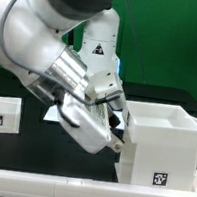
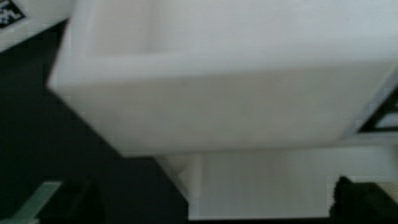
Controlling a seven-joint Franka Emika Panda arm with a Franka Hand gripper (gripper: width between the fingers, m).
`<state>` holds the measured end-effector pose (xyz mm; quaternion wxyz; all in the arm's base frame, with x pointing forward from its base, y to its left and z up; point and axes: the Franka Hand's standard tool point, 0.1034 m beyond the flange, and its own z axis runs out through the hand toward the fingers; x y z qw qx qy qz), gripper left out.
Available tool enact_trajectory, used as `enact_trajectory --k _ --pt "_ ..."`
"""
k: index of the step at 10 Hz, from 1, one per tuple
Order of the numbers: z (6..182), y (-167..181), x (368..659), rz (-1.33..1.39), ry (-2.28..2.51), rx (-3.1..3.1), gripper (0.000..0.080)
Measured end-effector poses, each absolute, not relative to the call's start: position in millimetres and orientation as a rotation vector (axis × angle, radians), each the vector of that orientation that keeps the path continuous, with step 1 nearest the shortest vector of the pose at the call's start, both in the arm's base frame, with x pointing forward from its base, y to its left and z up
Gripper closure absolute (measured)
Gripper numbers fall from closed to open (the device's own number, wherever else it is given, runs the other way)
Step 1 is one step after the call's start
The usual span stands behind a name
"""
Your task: Assemble drawer
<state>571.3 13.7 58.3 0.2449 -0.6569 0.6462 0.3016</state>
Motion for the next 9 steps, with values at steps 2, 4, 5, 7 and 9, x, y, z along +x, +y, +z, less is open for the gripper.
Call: enact_trajectory --k 2,4,5,7,9 --pt "69.1 6 581 0.680 1.786 -1.920 0.0151" --pt "77.3 12 588 0.537 1.843 -1.997 0.0151" --pt "76.7 19 590 0.488 1.852 -2.030 0.0151" --pt "75.4 19 589 0.491 1.847 -2.032 0.0151" --pt "86.4 10 584 0.457 1.785 -2.076 0.0151"
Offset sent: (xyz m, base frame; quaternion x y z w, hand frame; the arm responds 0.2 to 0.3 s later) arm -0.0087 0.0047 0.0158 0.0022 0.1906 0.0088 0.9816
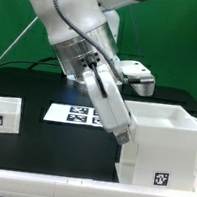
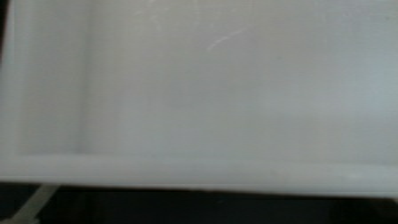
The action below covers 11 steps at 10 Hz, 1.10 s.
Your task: Assemble drawer
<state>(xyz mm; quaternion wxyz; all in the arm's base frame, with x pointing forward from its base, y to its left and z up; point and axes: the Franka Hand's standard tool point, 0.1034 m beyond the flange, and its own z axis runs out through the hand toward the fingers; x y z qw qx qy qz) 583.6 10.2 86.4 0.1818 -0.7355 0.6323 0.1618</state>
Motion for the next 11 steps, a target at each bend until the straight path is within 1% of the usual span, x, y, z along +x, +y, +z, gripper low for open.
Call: enact_trajectory --k 2,3,4,9,10,11 --pt "112.4 -9 574 0.403 1.705 -2.136 0.0151" --pt "133.1 -8 564 0.402 1.668 -2.179 0.0151" --pt "149.6 0 558 0.404 1.687 -2.158 0.0151" --pt "146.8 2 556 0.409 1.678 -2.167 0.0151" --pt "149.6 11 549 0.417 1.623 -2.230 0.0151" --pt "156.5 25 537 0.441 1.566 -2.281 0.0151"
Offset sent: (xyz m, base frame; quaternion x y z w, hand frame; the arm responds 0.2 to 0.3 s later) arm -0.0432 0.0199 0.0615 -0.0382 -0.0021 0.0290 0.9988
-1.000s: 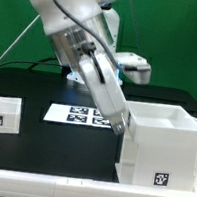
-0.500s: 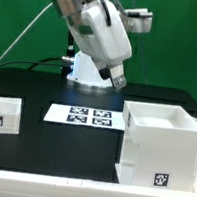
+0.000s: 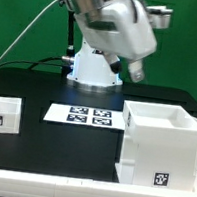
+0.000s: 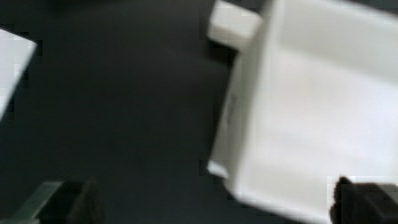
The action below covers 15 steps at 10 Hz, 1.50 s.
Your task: Assemble drawer
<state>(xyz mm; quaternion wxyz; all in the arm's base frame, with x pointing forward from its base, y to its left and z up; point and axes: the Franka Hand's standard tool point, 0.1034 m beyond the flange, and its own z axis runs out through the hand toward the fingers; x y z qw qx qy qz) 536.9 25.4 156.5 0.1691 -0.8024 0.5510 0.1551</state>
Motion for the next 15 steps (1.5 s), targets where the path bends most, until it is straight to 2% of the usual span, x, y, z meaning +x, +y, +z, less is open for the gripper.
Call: enact_trajectory --k 1,2,6,10,14,15 --pt "159.2 40 518 0.479 1.502 -2.352 0.0151" --pt "161.1 48 514 0.480 1.492 -2.381 0.0151" --pt "160.4 53 513 0.461 1.468 -2.413 0.0151" --pt "169.2 99 495 0.385 0.884 -2.867 0.0151" --pt "166.3 100 493 0.348 0.467 -2.939 0.0151" --pt "158.6 112 484 0.308 0.417 -2.971 0.0151"
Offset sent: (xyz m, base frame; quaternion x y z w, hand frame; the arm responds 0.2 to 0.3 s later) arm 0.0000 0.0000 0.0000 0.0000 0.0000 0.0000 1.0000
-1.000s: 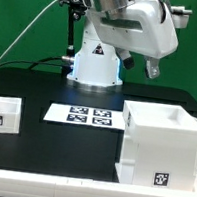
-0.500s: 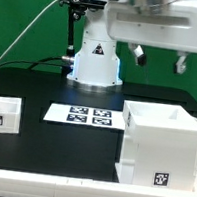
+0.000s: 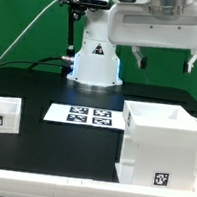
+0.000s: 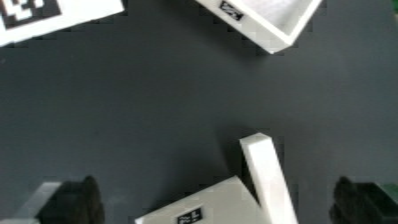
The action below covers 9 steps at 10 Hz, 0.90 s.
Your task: Assemble drawer
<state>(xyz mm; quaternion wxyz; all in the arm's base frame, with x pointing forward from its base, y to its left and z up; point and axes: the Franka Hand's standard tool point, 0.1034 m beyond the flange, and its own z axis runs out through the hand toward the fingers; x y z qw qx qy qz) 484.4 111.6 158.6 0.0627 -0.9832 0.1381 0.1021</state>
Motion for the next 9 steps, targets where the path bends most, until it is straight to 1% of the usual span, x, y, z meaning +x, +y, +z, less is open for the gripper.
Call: enact_trajectory --k 1,3,5,6,7,8,9 --pt "153.3 120 474 0.305 0.398 -2.978 0.0151" --pt "155.6 113 479 0.301 0.416 -2.973 0.0151" --pt "154.0 114 477 0.301 0.428 -2.974 0.0151" --pt "146.4 115 464 0.262 0.628 -2.959 0.0151" --pt "136.8 119 443 0.256 0.780 -2.940 0.0151" --pt "129.7 122 436 0.240 0.895 -2.893 0.0151" --pt "130.6 122 438 0.249 0.948 -2.840 0.0151"
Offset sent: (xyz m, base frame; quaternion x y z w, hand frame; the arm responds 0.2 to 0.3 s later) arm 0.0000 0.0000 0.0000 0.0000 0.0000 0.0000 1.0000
